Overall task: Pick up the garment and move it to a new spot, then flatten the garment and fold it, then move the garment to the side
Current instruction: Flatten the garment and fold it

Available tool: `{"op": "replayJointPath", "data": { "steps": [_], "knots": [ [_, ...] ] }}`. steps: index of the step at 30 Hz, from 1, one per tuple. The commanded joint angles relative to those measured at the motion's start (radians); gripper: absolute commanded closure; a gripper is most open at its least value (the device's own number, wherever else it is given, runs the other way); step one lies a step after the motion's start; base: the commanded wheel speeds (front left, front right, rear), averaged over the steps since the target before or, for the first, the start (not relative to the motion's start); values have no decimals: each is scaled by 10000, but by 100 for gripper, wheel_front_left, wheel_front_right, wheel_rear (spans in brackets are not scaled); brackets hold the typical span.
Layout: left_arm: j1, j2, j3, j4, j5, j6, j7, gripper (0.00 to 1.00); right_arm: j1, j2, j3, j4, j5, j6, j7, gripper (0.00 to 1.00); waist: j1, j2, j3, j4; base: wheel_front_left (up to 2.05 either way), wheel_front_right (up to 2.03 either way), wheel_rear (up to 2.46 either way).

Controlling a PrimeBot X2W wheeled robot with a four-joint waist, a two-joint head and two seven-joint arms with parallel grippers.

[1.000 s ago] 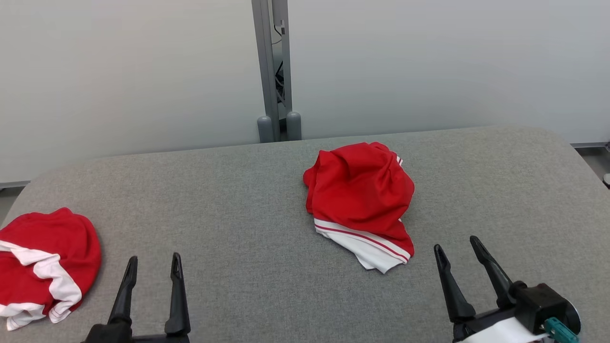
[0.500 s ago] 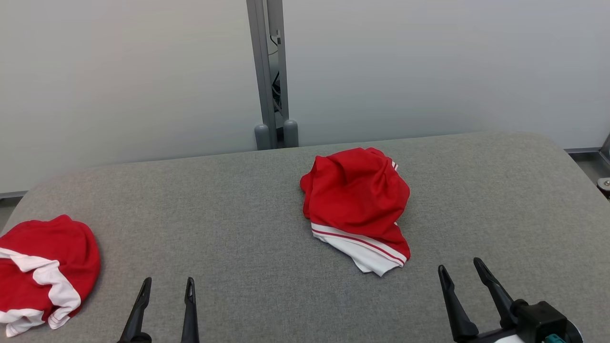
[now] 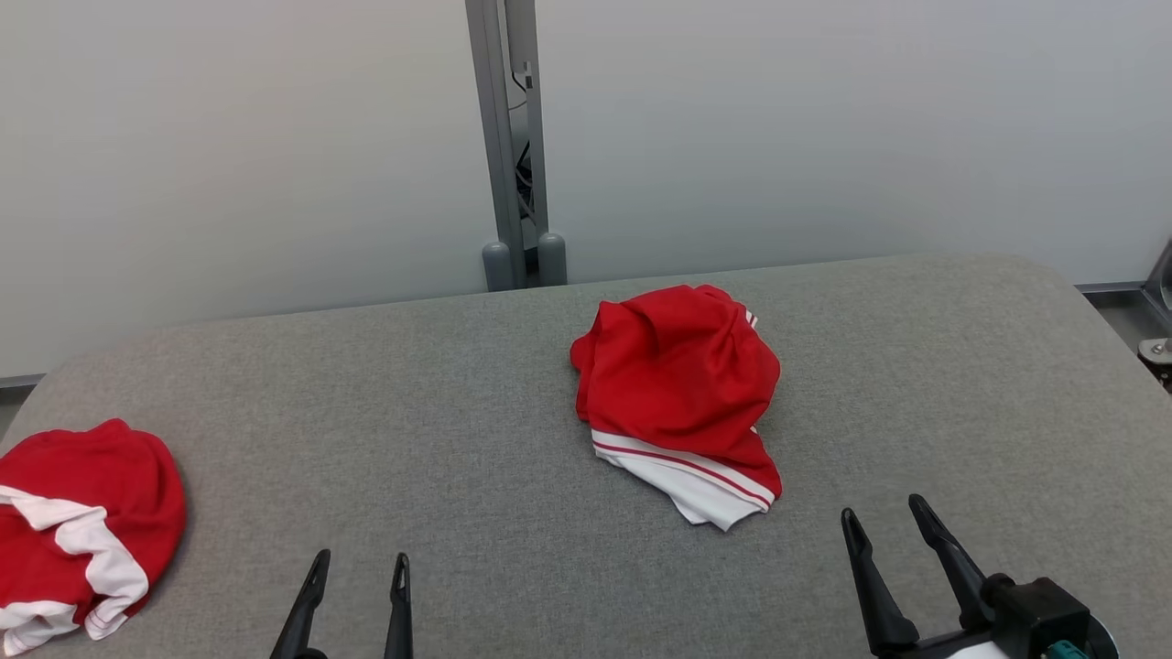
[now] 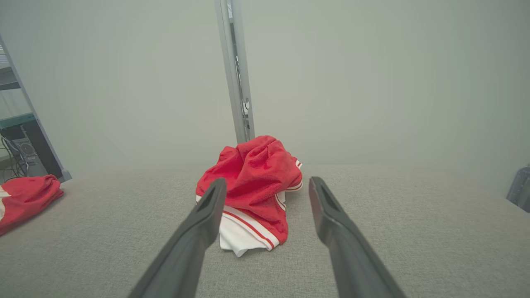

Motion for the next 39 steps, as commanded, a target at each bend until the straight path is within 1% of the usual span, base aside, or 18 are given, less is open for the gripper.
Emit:
{"op": "replayJointPath", "data": {
  "steps": [1, 4, 8, 9, 14, 16, 17, 23, 28, 34, 36, 39],
  "knots": [
    [-54, 32, -39, 43, 71, -24, -21, 0, -59, -55, -20, -14, -3, 1, -3, 0, 0, 0, 33, -70, 0, 0, 0],
    [-164, 23, -242, 169, 128, -157, -21, 0, -167, -57, -72, -34, -12, 1, -3, 0, 0, 0, 141, -233, 0, 0, 0],
    [-622, 15, -774, 615, 144, -545, -21, 0, -304, -54, -41, -82, -5, 1, -3, 0, 0, 0, 382, -519, 0, 0, 0],
    [-958, 5, -1117, 938, 163, -706, -21, 0, -396, -57, 27, -76, -48, 1, -3, 0, 0, 0, 517, -716, 0, 0, 0],
    [-1926, 0, -2181, 1880, 139, -1148, -21, 0, -600, -54, 57, -120, -89, 1, -3, 0, 0, 0, 921, -1281, 0, 0, 0],
    [-2406, 2, -2647, 2233, 18, -1273, -21, 0, -697, -54, 47, -150, -111, 1, -3, 0, 0, 0, 1101, -1517, 0, 0, 0],
    [-2406, 2, -2647, 2233, 18, -1273, -21, 0, -697, -54, 47, -150, -111, 1, -3, 0, 0, 0, 1101, -1517, 0, 0, 0],
    [-3682, 2, -3875, 3477, -26, -1666, -21, 0, -899, -52, -40, -241, -57, 1, -3, 0, 0, 0, 1661, -2115, 0, 0, 0],
    [-4709, 8, -4668, 4474, -179, -1787, -21, 0, -1160, -54, 16, -384, 103, 1, -3, 0, 0, 0, 2254, -2497, 0, 0, 0],
    [-5892, 6, -5387, 5395, -352, -1769, -21, 0, -1472, -54, 25, -501, 325, 1, -3, 0, 0, 0, 2997, -2763, 0, 0, 0],
    [-6234, 6, -5591, 5719, -373, -1728, -21, 0, -1583, -52, 33, -521, 373, 1, -3, 0, 0, 0, 3195, -2822, 0, 0, 0],
    [-6675, 6, -5711, 6222, -531, -1414, -21, 0, -1734, -51, 61, -528, 443, 1, -3, 0, 0, 0, 3456, -2915, 0, 0, 0]
  ]
}}
